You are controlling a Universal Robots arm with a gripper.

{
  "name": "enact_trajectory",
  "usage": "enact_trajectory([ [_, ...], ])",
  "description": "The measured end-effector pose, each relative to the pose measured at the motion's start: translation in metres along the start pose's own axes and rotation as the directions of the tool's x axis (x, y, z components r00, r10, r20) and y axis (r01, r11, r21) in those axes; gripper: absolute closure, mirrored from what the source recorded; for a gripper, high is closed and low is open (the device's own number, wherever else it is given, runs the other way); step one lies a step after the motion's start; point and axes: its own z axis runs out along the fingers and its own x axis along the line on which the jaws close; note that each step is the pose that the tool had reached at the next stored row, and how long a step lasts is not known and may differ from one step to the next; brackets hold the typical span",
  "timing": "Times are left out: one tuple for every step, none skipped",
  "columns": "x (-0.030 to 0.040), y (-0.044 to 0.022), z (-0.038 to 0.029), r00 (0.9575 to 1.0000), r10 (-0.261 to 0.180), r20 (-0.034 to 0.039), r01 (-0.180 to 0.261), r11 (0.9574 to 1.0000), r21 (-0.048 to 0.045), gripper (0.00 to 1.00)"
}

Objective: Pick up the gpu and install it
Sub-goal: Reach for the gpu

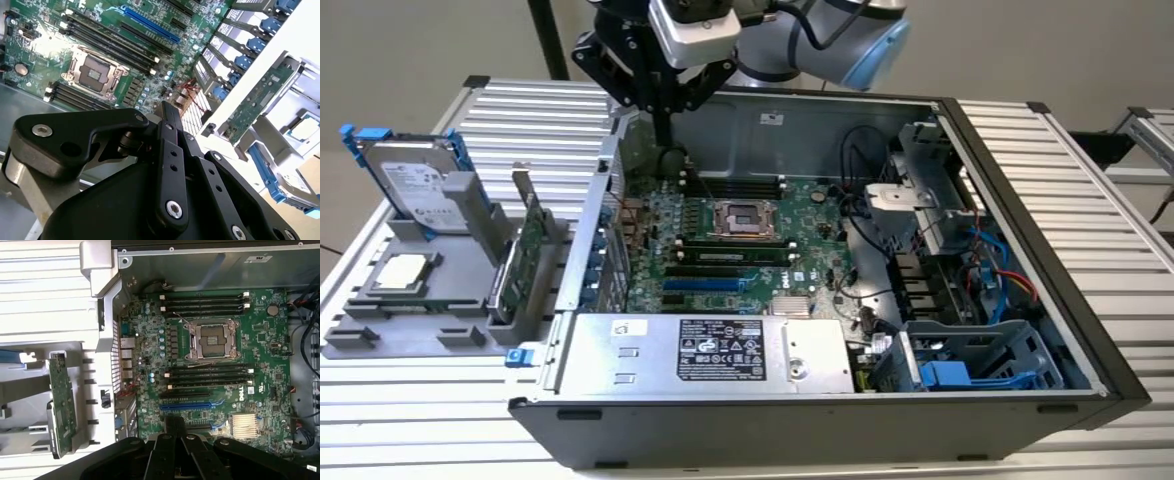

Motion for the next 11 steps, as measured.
enact_trajectory([
  [0.0005, -0.0001, 0.0000, 1.0000, 0.000, 0.0000, 0.000, 1.0000, -0.0001, 1.00],
  [0.0010, -0.0003, 0.0000, 1.0000, 0.000, 0.0001, 0.000, 1.0000, -0.0001, 1.00],
  [0.0015, -0.0004, 0.0000, 1.0000, 0.000, 0.0000, 0.000, 1.0000, 0.0000, 1.00],
  [0.0020, -0.0006, 0.0000, 1.0000, 0.000, 0.0001, 0.000, 1.0000, -0.0001, 1.00],
  [0.0025, -0.0008, -0.0001, 1.0000, 0.000, 0.0000, 0.000, 1.0000, 0.0000, 1.00],
  [0.0030, -0.0009, -0.0001, 1.0000, 0.000, 0.0000, 0.000, 1.0000, 0.0000, 1.00],
  [0.0035, -0.0011, -0.0001, 1.0000, 0.000, 0.0000, 0.000, 1.0000, -0.0001, 1.00],
  [0.0039, -0.0012, -0.0001, 1.0000, 0.000, 0.0001, 0.000, 1.0000, -0.0001, 1.00],
  [0.0044, -0.0014, -0.0001, 1.0000, 0.000, 0.0000, 0.000, 1.0000, 0.0000, 1.00],
  [0.0049, -0.0016, -0.0002, 1.0000, 0.000, 0.0000, 0.000, 1.0000, 0.0000, 1.00],
  [0.0054, -0.0018, -0.0002, 1.0000, 0.000, 0.0001, 0.000, 1.0000, -0.0001, 1.00],
])
